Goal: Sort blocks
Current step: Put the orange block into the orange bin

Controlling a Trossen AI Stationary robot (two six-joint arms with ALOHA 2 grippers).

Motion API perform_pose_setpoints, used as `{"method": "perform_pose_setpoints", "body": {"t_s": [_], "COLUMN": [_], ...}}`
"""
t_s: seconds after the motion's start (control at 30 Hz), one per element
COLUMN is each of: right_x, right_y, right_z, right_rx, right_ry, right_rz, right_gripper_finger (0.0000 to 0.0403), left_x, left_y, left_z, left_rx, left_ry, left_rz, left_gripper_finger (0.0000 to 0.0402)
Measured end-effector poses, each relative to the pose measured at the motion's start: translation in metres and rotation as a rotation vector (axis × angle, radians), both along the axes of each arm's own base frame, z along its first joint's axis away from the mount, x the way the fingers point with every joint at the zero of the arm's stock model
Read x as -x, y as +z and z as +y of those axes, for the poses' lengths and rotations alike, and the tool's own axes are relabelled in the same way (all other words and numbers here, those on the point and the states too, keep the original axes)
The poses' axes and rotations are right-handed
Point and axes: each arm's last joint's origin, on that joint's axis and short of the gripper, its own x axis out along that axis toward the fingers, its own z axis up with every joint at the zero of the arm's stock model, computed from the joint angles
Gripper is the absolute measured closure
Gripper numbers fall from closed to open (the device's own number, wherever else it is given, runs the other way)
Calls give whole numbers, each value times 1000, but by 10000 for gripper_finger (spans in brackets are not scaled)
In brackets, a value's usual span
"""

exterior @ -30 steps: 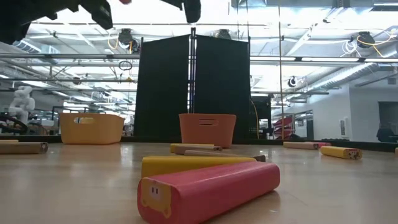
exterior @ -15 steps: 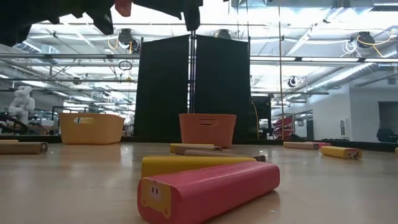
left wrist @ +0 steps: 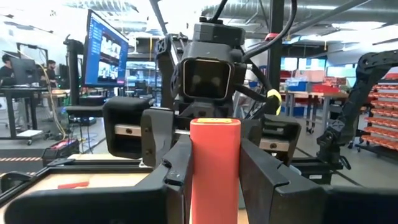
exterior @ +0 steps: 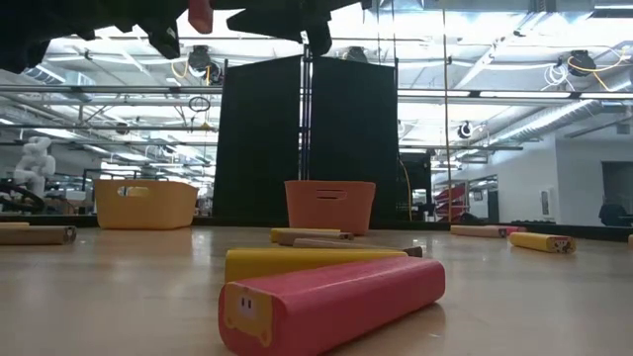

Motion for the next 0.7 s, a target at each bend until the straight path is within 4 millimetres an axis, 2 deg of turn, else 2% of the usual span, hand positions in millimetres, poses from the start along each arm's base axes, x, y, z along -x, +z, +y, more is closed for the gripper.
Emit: {"method": "perform_pose_setpoints", "body": {"t_s": [0.4,0.7], "right_x": [-1,-4], "right_y": [6,4], "right_z": [2,2], "right_rx": [-34,-32], "right_ry": [55,44], "right_rz": [-66,-90], "right_gripper_finger": [232,232], "left_x": [-1,-10], "left_y": [-1,-8], "left_z": [0,1], "left_rx": [4,11], "left_ry": [20,38], "left_rz": [4,-12], "left_gripper_finger": [318,318]}}
